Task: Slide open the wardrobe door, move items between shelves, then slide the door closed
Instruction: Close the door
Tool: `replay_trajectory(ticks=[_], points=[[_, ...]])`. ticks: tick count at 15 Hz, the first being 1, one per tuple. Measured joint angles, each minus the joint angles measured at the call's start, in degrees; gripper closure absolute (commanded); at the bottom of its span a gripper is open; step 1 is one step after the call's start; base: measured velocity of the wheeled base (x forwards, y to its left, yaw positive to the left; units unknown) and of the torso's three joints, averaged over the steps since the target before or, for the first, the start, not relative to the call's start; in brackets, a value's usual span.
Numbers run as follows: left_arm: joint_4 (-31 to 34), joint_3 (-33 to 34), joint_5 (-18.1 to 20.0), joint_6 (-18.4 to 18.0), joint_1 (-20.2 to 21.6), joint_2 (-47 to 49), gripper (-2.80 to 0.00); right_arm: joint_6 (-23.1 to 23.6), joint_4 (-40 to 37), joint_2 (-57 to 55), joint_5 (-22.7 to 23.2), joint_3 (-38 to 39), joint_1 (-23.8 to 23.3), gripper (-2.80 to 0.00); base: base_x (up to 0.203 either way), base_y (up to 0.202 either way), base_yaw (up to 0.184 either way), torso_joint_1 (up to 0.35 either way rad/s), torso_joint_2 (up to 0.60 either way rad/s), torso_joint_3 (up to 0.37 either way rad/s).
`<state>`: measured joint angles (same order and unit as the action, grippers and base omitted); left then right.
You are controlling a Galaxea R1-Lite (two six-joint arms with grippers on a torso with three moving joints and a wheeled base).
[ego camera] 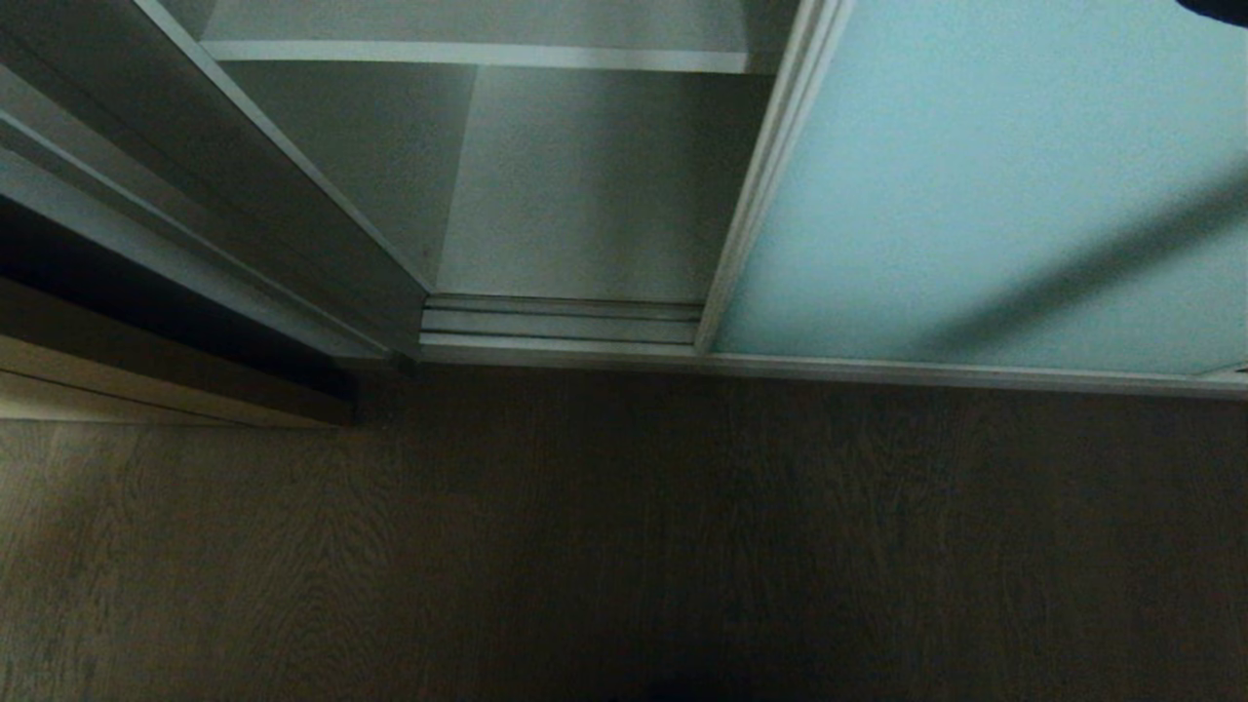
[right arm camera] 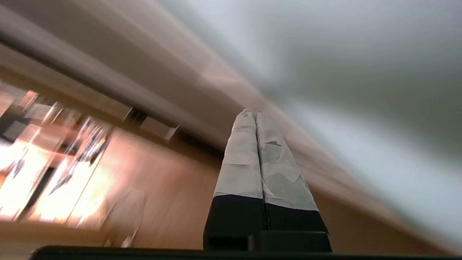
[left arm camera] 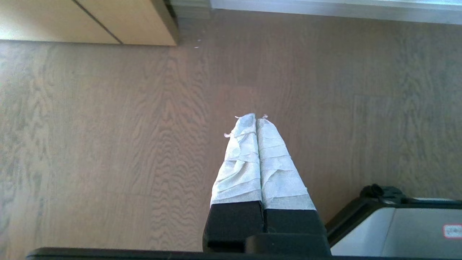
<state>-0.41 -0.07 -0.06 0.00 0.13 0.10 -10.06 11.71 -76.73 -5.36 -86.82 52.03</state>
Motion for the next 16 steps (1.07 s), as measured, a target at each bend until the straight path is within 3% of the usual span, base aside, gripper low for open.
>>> replay_trajectory(ticks=[4,7,10,16], points=[[0.0,0.0,0.0,0.0,0.0,0.0,0.0,0.2,-4.1,5.0,0.2,0.9,4.9,0.0,0.0,0.0,0.0,0.0,0.0,0.0],[0.0,0.0,0.0,0.0,0.0,0.0,0.0,0.4,-10.8,12.7,0.1,3.0,4.7,0.0,0.0,0.0,0.0,0.0,0.0,0.0],[0.0,0.0,0.0,0.0,0.0,0.0,0.0,0.3,-13.7,21.9,0.4,5.7,-1.9,0.0,0.0,0.0,0.0,0.0,0.0,0.0],[0.0,0.0,0.0,0.0,0.0,0.0,0.0,0.3,-14.2,33.3,-0.6,6.3,-21.7,0.0,0.0,0.0,0.0,0.0,0.0,0.0]])
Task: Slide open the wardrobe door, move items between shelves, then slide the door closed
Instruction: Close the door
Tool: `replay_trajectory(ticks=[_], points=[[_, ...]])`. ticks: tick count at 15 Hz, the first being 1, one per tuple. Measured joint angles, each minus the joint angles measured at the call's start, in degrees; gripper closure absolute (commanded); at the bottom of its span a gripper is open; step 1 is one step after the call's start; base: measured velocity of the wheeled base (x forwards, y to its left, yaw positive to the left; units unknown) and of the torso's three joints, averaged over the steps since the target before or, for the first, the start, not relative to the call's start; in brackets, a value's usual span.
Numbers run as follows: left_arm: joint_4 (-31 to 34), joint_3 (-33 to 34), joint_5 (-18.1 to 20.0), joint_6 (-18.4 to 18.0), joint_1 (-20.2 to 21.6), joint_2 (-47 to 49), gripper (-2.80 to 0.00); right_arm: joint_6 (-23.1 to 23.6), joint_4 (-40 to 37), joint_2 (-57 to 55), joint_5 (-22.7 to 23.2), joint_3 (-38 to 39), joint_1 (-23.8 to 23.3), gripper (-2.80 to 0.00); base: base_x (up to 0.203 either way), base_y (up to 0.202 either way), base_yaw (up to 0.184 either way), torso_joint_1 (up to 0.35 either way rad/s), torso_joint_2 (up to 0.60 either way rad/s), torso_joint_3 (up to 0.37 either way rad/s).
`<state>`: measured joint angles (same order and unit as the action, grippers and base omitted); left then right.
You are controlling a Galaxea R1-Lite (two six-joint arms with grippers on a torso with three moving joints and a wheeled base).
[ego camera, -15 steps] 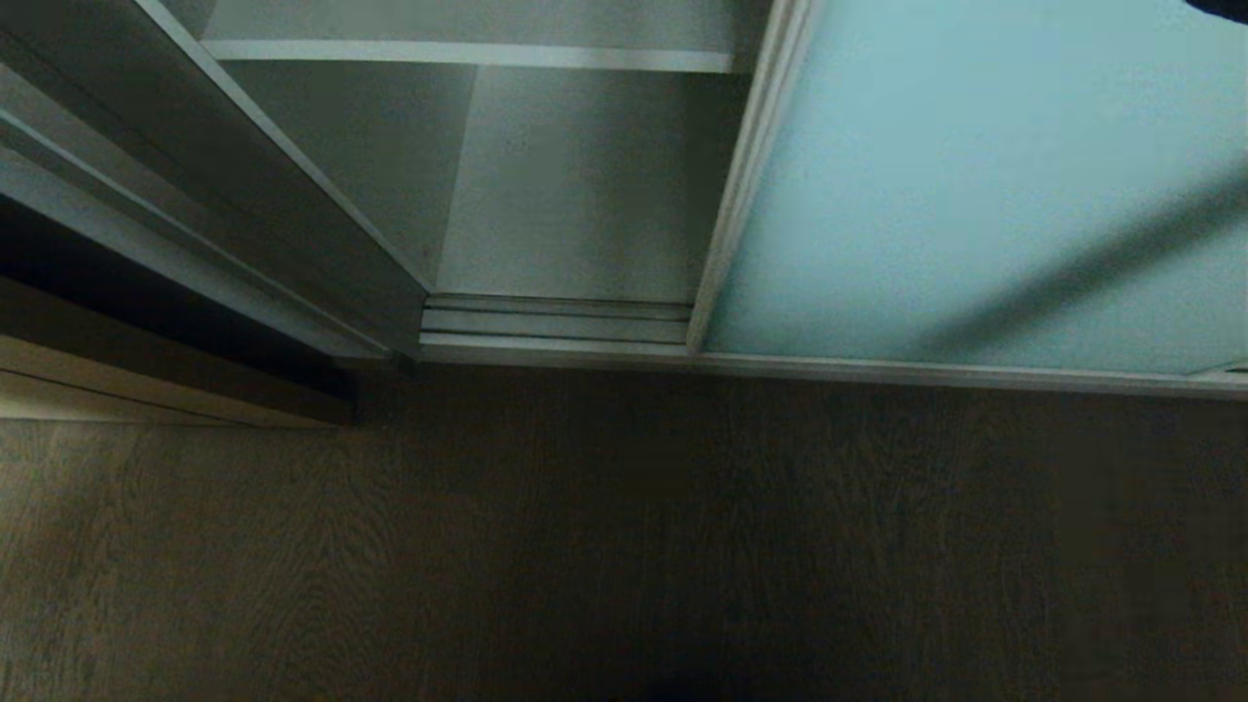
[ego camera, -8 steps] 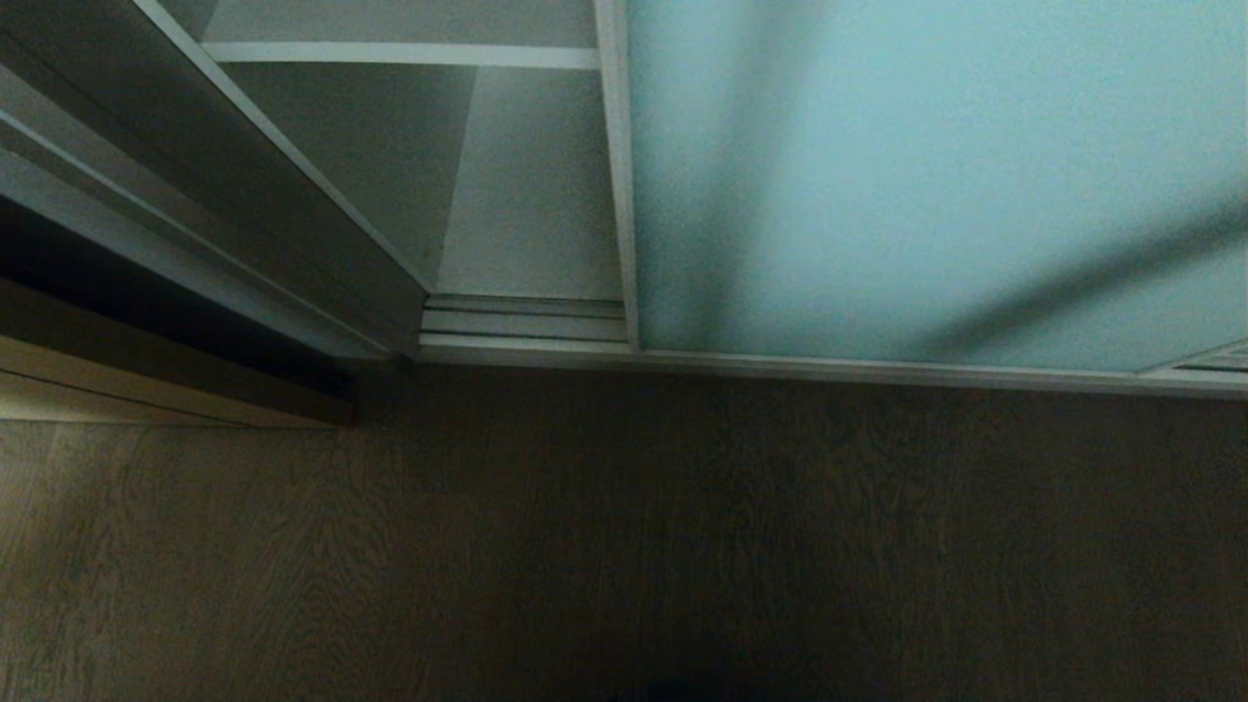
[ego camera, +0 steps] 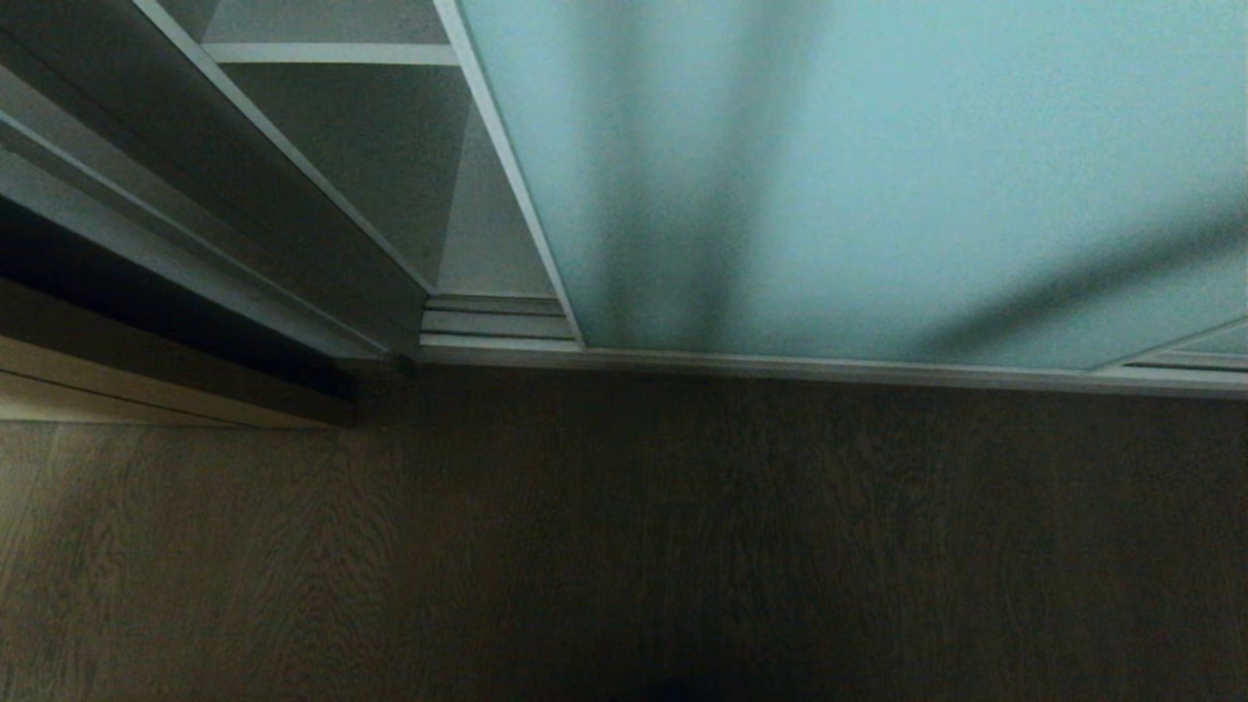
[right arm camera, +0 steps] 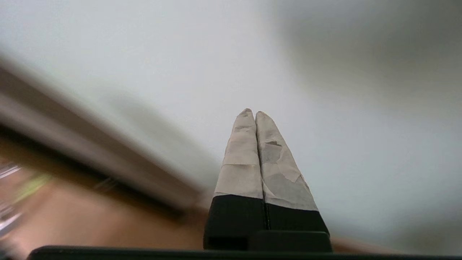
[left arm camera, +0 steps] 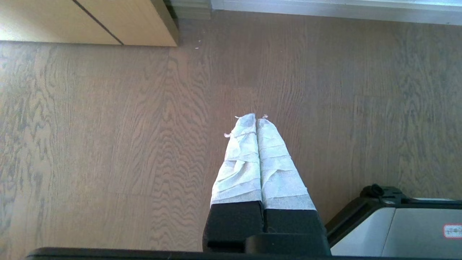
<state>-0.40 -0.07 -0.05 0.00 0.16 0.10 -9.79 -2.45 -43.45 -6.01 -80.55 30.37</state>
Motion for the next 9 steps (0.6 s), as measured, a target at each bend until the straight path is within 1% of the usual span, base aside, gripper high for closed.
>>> replay_trajectory(ticks=[3,6,8,9], points=[[0.0,0.0,0.0,0.0,0.0,0.0,0.0,0.2,-1.2,3.7,-0.8,1.2,-11.4,0.0,0.0,0.0,0.0,0.0,0.0,0.0],[0.0,0.0,0.0,0.0,0.0,0.0,0.0,0.2,-1.9,6.6,-2.7,4.2,-23.7,0.0,0.0,0.0,0.0,0.0,0.0,0.0],[0.0,0.0,0.0,0.0,0.0,0.0,0.0,0.7,-2.6,9.3,-2.8,10.3,-30.5,0.0,0.0,0.0,0.0,0.0,0.0,0.0],[0.0,0.0,0.0,0.0,0.0,0.0,0.0,1.8,-2.9,11.0,-2.5,14.0,-32.2,0.0,0.0,0.0,0.0,0.0,0.0,0.0]])
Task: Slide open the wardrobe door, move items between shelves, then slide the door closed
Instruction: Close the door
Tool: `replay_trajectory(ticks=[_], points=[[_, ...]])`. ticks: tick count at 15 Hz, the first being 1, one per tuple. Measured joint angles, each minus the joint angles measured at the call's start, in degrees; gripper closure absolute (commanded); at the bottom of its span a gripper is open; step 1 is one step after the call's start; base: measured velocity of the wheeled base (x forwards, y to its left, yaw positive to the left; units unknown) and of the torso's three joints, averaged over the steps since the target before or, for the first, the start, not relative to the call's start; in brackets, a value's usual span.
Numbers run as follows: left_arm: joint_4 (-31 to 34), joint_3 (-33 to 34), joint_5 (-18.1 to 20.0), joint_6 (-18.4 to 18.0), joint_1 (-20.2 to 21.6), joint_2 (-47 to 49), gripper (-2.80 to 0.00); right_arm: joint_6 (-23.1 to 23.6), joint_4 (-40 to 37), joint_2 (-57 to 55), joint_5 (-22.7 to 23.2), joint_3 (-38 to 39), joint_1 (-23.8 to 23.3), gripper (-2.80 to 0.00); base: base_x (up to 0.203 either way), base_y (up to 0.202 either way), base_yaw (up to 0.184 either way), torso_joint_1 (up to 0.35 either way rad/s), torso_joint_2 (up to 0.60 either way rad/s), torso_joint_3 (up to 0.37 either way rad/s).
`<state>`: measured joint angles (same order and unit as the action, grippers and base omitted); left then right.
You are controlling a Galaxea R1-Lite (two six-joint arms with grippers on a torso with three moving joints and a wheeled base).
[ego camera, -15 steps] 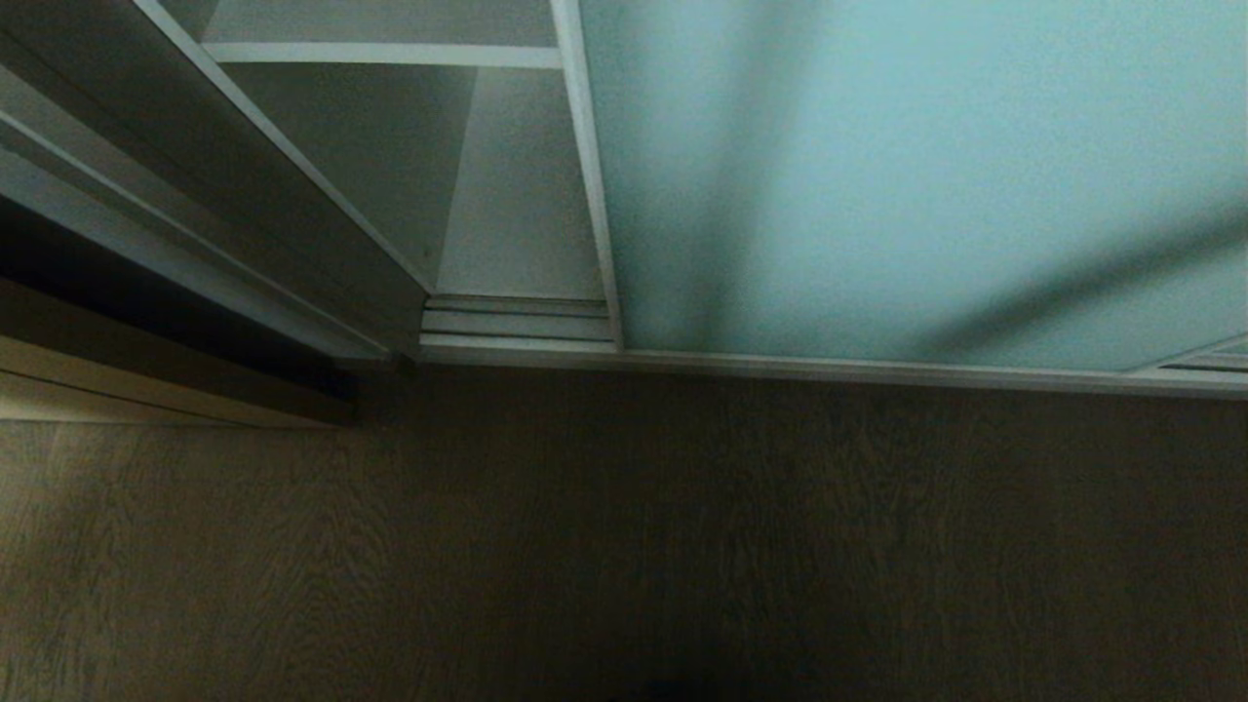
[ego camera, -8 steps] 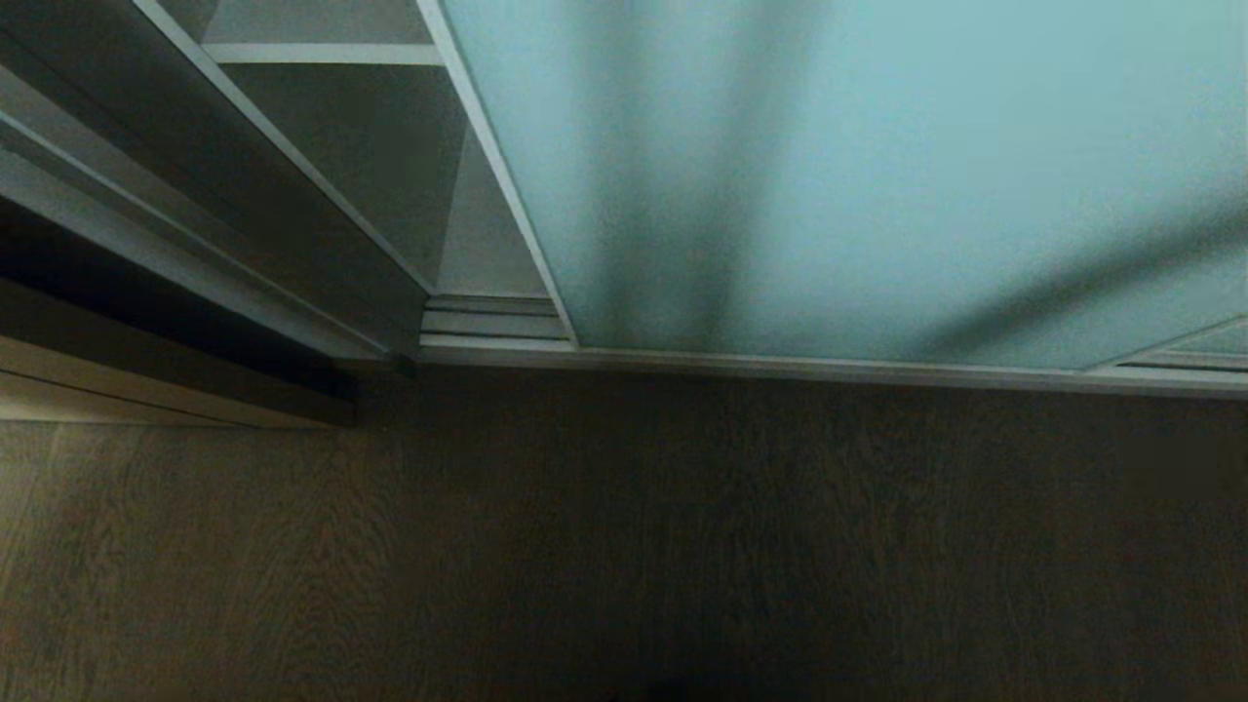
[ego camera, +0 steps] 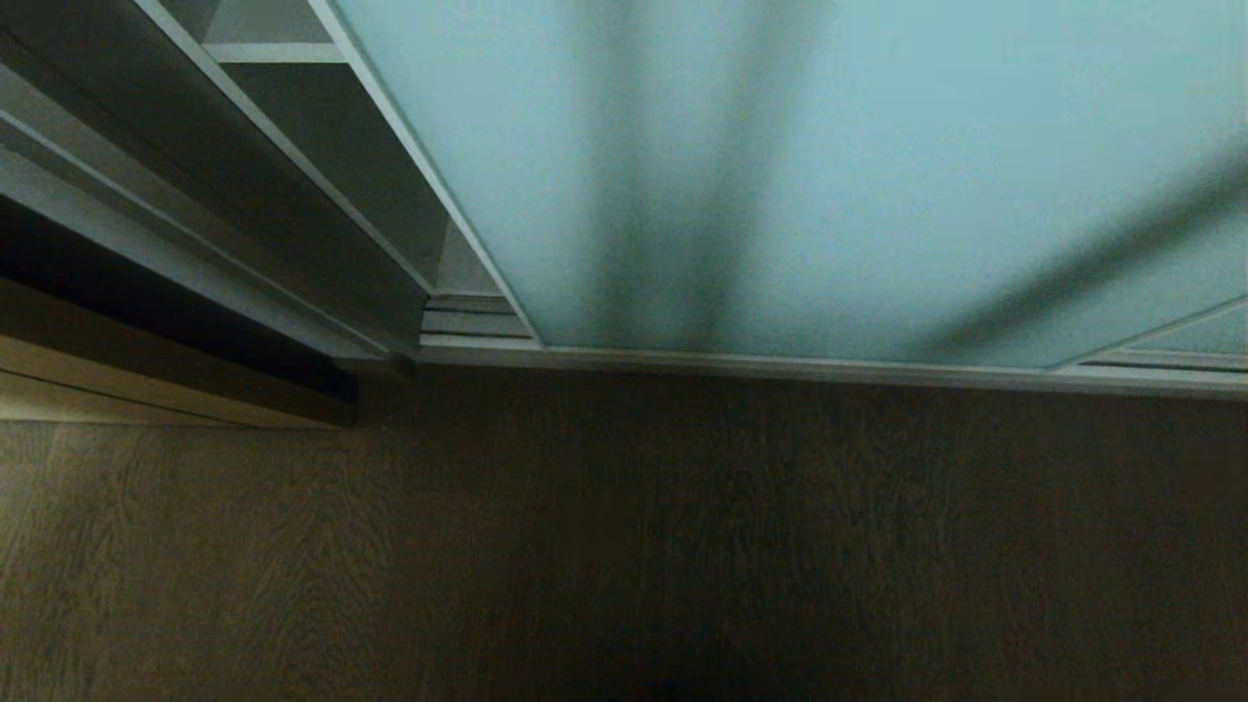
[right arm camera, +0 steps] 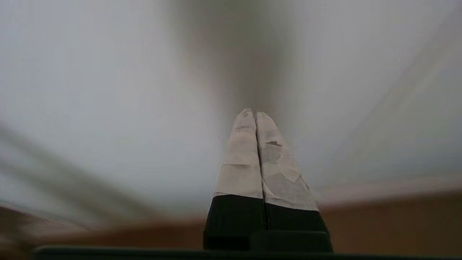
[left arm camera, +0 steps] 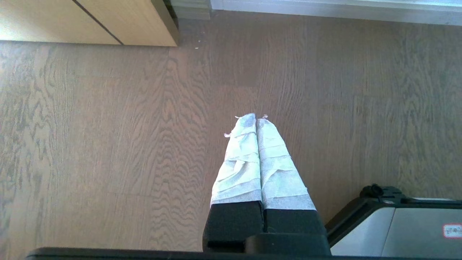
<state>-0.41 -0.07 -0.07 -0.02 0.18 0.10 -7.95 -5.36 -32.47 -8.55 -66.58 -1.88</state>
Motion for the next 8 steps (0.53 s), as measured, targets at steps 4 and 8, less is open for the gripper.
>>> replay_trajectory(ticks=[4,8], points=[[0.0,0.0,0.0,0.0,0.0,0.0,0.0,5.2,-6.9,10.2,2.9,16.3,-2.2,0.0,0.0,0.0,0.0,0.0,0.0,0.0],[0.0,0.0,0.0,0.0,0.0,0.0,0.0,7.6,-9.9,21.7,3.5,30.7,0.8,0.0,0.0,0.0,0.0,0.0,0.0,0.0]])
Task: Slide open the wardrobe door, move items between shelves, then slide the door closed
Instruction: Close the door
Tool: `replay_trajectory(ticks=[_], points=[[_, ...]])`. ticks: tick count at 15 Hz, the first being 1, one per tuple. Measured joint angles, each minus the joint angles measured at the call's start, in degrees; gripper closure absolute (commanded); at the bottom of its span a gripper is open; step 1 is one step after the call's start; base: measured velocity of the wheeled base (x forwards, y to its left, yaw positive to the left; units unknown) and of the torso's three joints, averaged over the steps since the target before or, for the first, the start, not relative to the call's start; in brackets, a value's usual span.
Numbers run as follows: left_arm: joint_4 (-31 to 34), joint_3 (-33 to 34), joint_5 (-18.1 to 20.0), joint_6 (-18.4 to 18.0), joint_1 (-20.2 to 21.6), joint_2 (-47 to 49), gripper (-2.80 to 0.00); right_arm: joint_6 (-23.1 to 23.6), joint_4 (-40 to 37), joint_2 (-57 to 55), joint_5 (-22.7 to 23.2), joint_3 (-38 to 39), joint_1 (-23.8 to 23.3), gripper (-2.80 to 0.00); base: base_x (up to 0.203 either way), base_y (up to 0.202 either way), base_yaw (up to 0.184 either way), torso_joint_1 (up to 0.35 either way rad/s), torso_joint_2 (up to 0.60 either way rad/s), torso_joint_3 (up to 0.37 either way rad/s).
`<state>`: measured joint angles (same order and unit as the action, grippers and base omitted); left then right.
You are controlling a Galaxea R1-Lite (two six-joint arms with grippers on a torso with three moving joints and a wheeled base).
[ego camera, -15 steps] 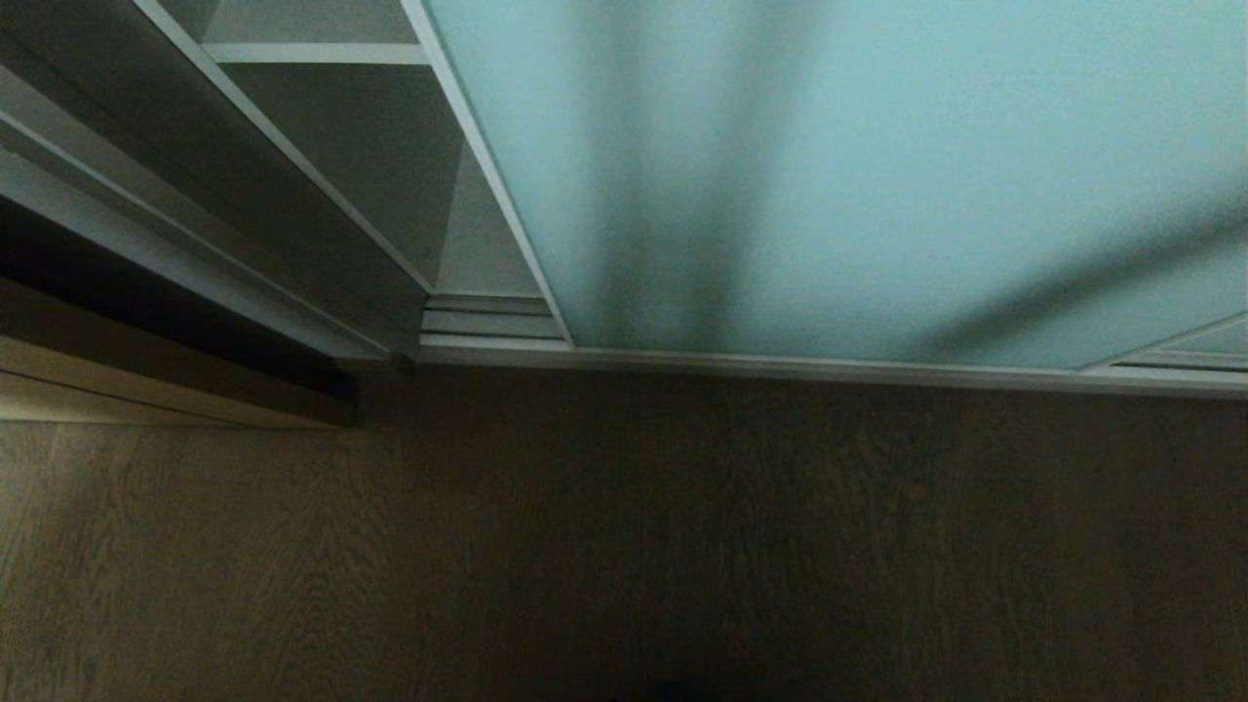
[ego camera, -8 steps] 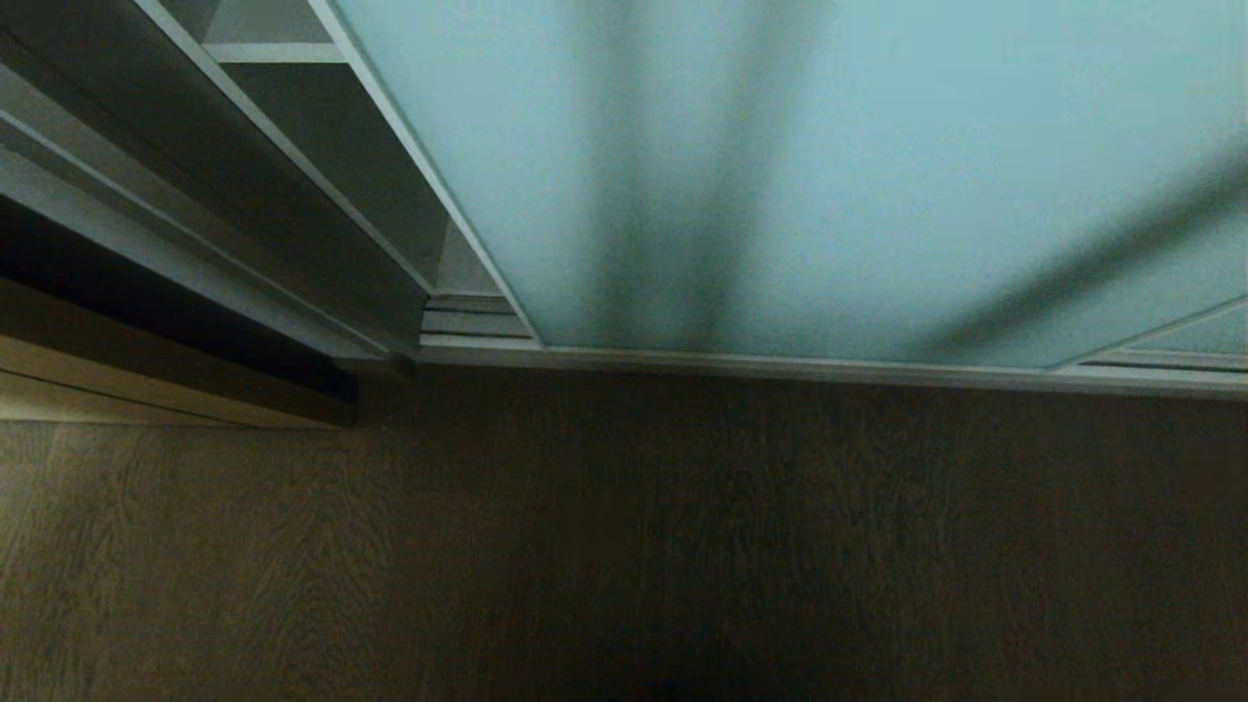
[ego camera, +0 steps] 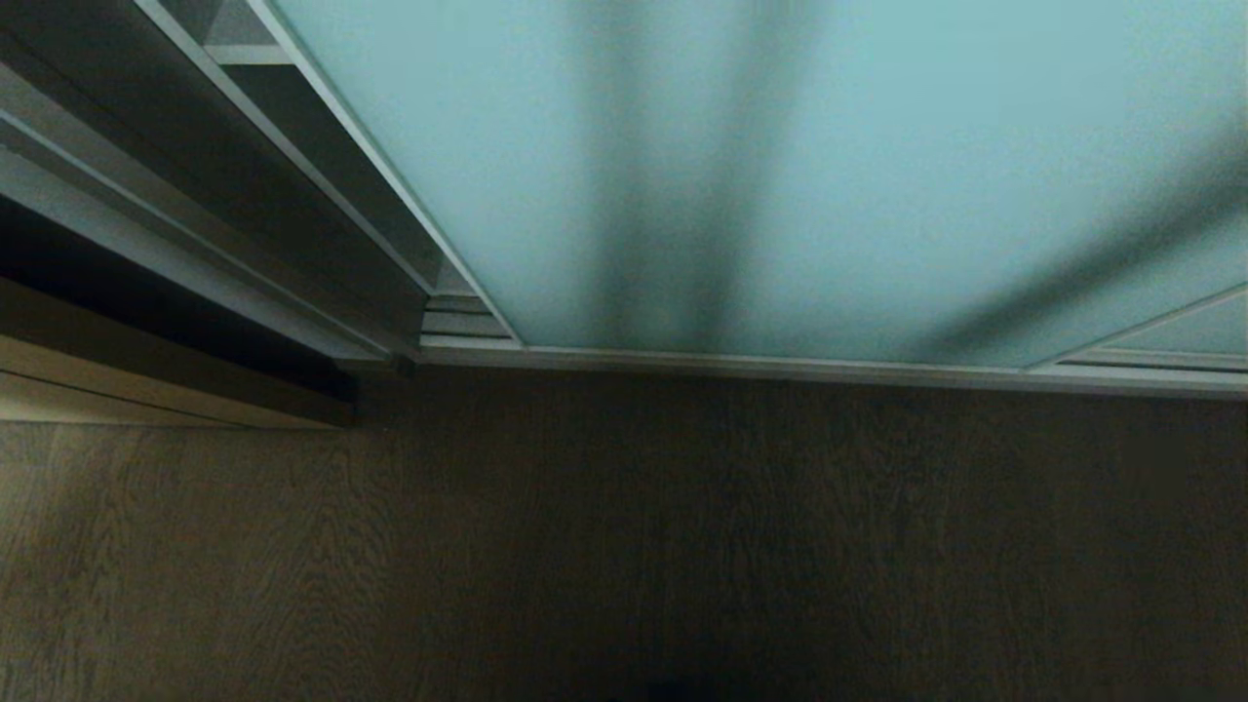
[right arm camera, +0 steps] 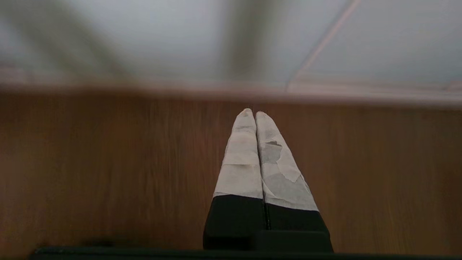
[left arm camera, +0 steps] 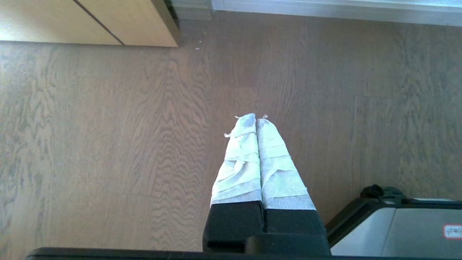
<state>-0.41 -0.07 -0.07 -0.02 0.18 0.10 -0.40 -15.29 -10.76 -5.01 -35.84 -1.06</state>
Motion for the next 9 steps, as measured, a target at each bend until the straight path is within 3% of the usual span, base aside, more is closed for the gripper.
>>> replay_trajectory(ticks=[4,9], points=[[0.0,0.0,0.0,0.0,0.0,0.0,0.0,0.4,1.6,8.2,-2.4,14.9,0.9,0.0,0.0,0.0,0.0,0.0,0.0,0.0],[0.0,0.0,0.0,0.0,0.0,0.0,0.0,1.1,19.5,10.5,-2.0,33.3,1.0,0.0,0.0,0.0,0.0,0.0,0.0,0.0]])
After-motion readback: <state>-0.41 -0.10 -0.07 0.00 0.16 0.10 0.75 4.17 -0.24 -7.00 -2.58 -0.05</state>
